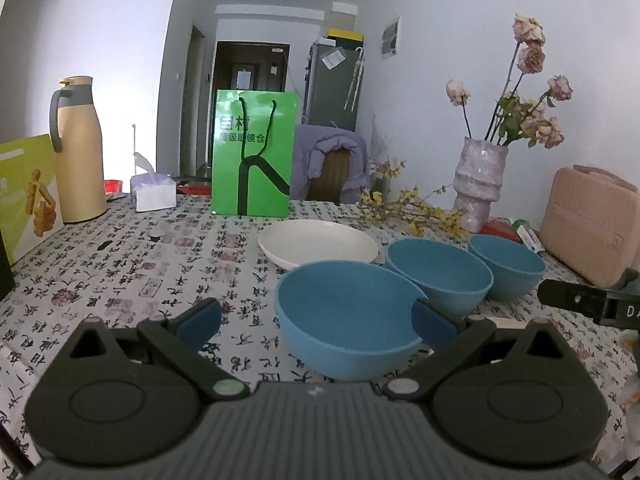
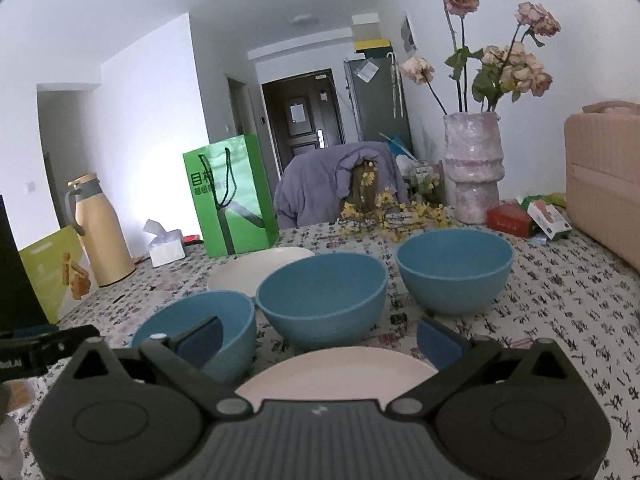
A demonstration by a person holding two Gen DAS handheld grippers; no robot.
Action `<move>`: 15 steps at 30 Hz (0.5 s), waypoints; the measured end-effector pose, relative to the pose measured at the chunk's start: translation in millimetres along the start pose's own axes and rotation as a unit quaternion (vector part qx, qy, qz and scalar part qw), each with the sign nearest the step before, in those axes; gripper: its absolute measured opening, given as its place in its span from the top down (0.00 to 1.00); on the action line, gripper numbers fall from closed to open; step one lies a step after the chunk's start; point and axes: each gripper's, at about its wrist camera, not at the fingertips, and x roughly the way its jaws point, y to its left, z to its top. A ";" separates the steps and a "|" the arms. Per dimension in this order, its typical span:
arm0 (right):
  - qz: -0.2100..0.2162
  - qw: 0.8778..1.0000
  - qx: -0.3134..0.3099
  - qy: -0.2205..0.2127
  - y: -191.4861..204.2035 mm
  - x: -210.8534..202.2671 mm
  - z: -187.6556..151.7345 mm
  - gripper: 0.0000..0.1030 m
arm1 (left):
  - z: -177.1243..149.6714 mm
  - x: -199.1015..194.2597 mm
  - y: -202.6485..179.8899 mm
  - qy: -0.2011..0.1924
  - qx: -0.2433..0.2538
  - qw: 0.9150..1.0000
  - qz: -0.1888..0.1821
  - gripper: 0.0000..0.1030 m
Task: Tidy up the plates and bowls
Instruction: 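Pull both open grippers back away from the placed cream plates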
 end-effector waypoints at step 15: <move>0.006 1.000 -0.013 0.002 10.2 18.0 19.0 0.00 | 16.1 6.1 9.4 -0.014 -0.005 1.000 0.017 0.00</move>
